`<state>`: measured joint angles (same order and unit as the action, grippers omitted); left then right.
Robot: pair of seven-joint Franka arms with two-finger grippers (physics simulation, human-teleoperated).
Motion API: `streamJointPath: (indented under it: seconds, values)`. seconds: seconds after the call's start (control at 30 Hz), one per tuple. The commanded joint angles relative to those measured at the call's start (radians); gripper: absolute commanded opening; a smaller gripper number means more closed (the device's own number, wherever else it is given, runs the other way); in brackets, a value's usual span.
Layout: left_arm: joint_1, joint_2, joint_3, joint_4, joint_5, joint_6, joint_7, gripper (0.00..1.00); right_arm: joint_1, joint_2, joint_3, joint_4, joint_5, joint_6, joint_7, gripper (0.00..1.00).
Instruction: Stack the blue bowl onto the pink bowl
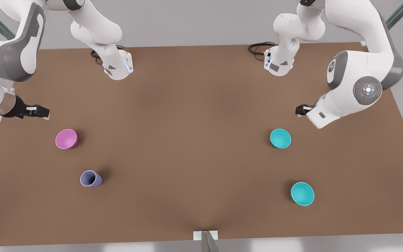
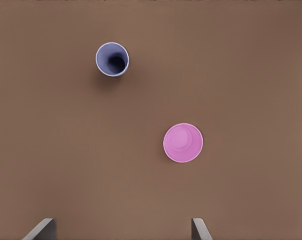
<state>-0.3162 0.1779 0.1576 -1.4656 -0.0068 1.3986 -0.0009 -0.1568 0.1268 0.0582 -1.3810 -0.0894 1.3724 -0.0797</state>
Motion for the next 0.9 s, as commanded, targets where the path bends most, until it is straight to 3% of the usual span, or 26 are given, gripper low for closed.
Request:
streamJointPath:
  seconds: [0.0, 0.07, 0.17, 0.23, 0.4, 0.6, 0.87]
  values:
    - [0.000, 0.000, 0.000, 0.001, 0.001, 0.011, -0.001, 1.00, -0.001, 0.002, 0.000, 0.000, 0.000, 0.028, -0.034, 1.00]
    - [-0.001, 0.002, 0.000, 0.001, 0.001, 0.011, -0.008, 1.00, -0.032, 0.030, 0.000, 0.008, 0.000, 0.013, -0.038, 1.00]
    - [0.000, 0.009, 0.000, 0.001, 0.001, 0.000, -0.011, 1.00, -0.213, 0.198, -0.001, -0.012, 0.043, -0.013, -0.090, 1.00]
    - [-0.001, 0.009, 0.000, 0.002, 0.001, -0.001, -0.013, 1.00, -0.265, 0.264, -0.001, -0.073, 0.042, 0.085, -0.095, 1.00]
    - [-0.001, 0.011, 0.000, 0.001, 0.001, -0.007, -0.014, 1.00, -0.319, 0.225, 0.000, -0.400, 0.045, 0.422, -0.121, 1.00]
    - [-0.001, 0.011, 0.000, 0.001, 0.001, -0.012, -0.014, 1.00, -0.368, 0.226, -0.001, -0.590, 0.054, 0.726, -0.157, 1.00]
    - [-0.001, 0.022, 0.000, 0.001, 0.001, -0.012, -0.014, 1.00, -0.431, 0.318, 0.000, -0.607, 0.100, 0.741, -0.144, 1.00]
